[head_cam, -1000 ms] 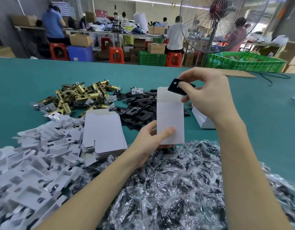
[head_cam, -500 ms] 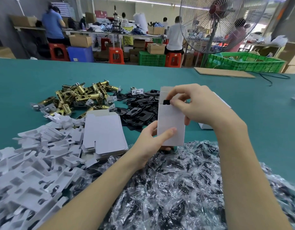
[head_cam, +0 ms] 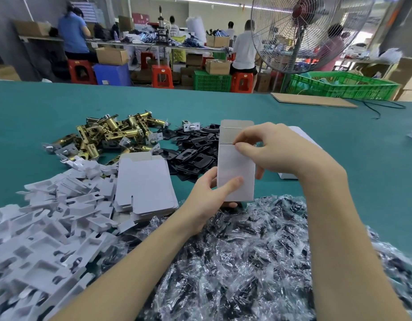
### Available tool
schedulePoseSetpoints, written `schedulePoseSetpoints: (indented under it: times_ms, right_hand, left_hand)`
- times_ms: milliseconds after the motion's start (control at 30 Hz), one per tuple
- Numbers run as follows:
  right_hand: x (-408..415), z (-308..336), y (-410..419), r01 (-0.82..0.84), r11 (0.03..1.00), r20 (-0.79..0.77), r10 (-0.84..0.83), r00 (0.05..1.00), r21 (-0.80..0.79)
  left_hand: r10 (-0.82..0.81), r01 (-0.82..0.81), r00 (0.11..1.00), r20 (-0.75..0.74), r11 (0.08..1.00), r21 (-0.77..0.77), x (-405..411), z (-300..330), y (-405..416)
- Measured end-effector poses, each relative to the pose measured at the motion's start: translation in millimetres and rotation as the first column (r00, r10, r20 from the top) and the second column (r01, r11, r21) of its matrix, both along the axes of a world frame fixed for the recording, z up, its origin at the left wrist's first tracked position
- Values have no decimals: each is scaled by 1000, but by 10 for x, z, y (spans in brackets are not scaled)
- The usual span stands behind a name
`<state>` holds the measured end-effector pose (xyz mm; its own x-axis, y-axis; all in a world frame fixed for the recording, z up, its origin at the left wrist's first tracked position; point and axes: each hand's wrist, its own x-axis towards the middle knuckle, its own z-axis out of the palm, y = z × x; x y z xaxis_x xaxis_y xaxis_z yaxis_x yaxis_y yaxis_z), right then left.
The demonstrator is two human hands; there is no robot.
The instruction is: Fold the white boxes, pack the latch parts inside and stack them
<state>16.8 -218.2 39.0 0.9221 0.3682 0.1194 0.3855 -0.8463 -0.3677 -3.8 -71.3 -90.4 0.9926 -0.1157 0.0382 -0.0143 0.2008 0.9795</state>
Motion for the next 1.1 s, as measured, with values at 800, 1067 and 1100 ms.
schedulePoseSetpoints:
  times_ms: [800,1067,1100]
  right_hand:
    - [39,18,-73,-22,912,200,-67,977,410]
    - [213,-204,-278,149,883,-91,-121,988,444]
    - [238,-215,-291,174,865,-129,-128,983,470]
  left_hand:
    - [354,-360,931,83,930,78,36,-37,42]
    - [378,-378,925,23,919,107,50,-53,63]
    - [376,-376,926,15,922,97,44,-41,68]
